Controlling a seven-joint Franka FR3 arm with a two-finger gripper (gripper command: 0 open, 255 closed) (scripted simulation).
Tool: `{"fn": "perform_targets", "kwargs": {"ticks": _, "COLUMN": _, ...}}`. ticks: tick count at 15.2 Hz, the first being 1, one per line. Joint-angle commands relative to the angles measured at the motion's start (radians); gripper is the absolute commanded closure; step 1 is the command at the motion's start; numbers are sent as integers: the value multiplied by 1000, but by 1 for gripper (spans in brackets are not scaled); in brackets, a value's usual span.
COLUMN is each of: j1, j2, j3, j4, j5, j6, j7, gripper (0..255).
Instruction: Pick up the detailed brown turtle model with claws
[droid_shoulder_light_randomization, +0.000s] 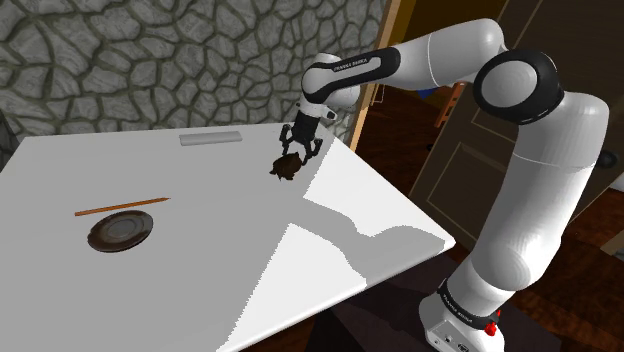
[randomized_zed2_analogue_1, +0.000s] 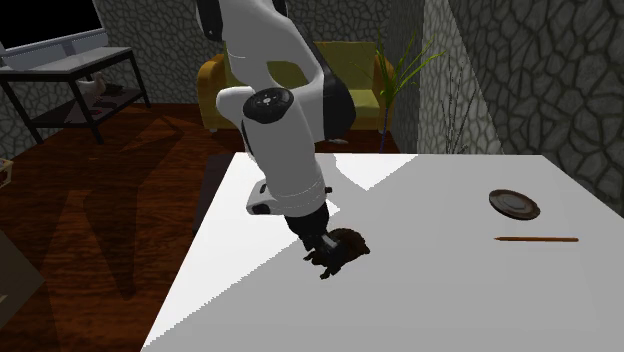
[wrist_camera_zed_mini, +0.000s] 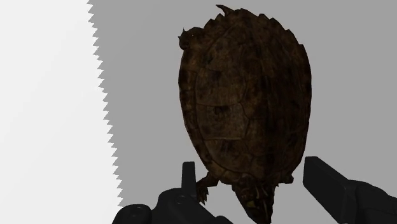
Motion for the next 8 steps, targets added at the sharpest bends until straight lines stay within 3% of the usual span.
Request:
{"fn": "perform_targets", "kwargs": {"ticks": 1, "j1": 1, "j2": 1, "j3": 1, "j4": -1, "j5": 0, "j6": 0, "j7": 0, "gripper": 255}}
{"fn": "perform_targets", "kwargs": {"ticks": 8, "j1": -1, "j2": -15, "j3": 0, "j4": 18, "j5": -1, "j6": -36, "j7": 6, "gripper": 255}}
